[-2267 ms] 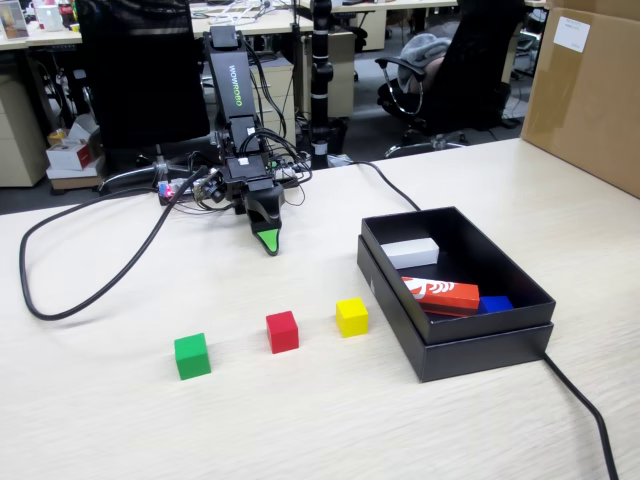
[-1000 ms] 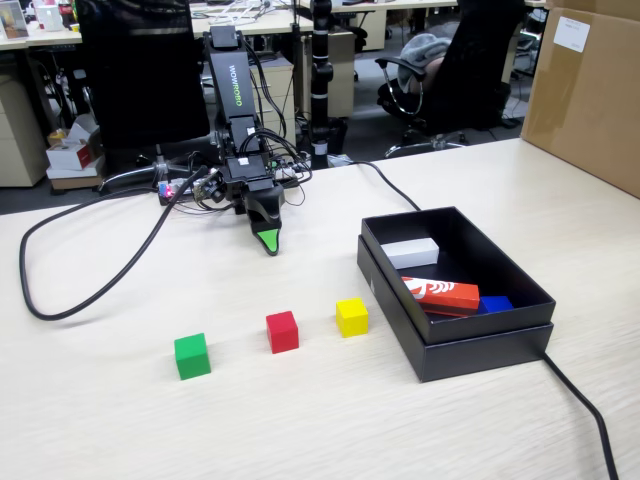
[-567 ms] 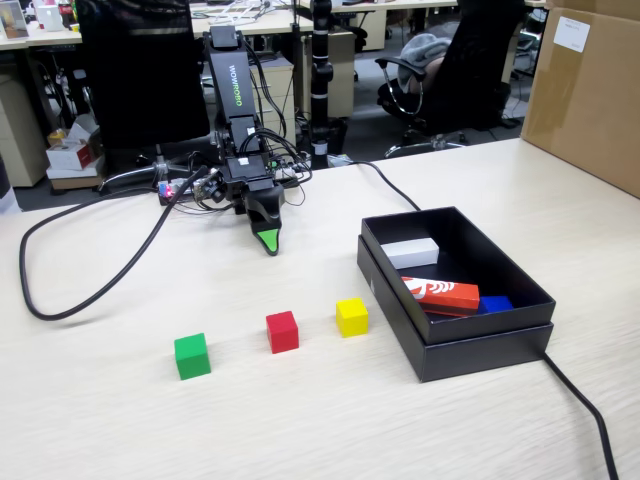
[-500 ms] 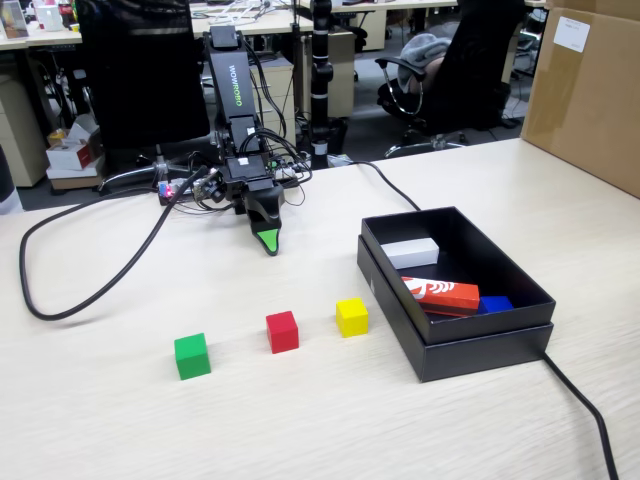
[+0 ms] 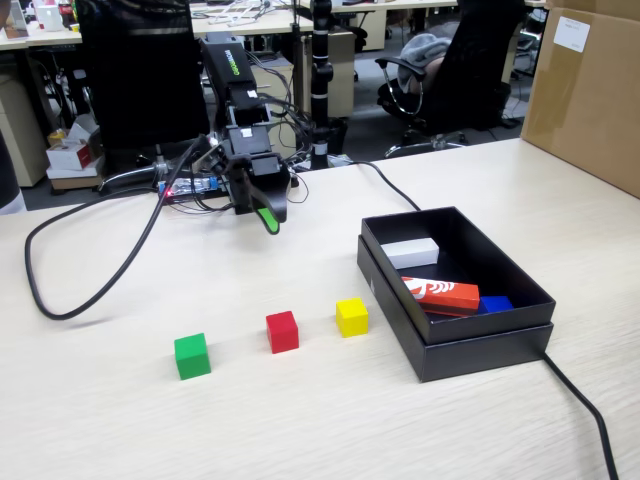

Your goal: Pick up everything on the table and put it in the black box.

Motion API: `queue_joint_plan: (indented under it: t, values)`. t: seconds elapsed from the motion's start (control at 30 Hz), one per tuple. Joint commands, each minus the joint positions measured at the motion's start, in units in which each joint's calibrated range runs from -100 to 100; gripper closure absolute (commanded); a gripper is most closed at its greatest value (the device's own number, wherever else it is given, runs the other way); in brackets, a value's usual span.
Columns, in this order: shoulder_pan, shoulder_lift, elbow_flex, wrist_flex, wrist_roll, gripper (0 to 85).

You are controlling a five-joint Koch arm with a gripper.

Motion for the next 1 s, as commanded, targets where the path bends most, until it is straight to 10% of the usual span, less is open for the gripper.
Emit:
queue_joint_plan:
  t: [0.0, 0.47, 0.97]
  values:
    - [0.8, 7.1, 12.5, -7.2, 1.8, 45.6]
    - [1.0, 63.4, 63.5, -20.4, 3.5, 45.5]
    - [2.1, 79.3, 68.1, -13.1, 3.1, 35.5]
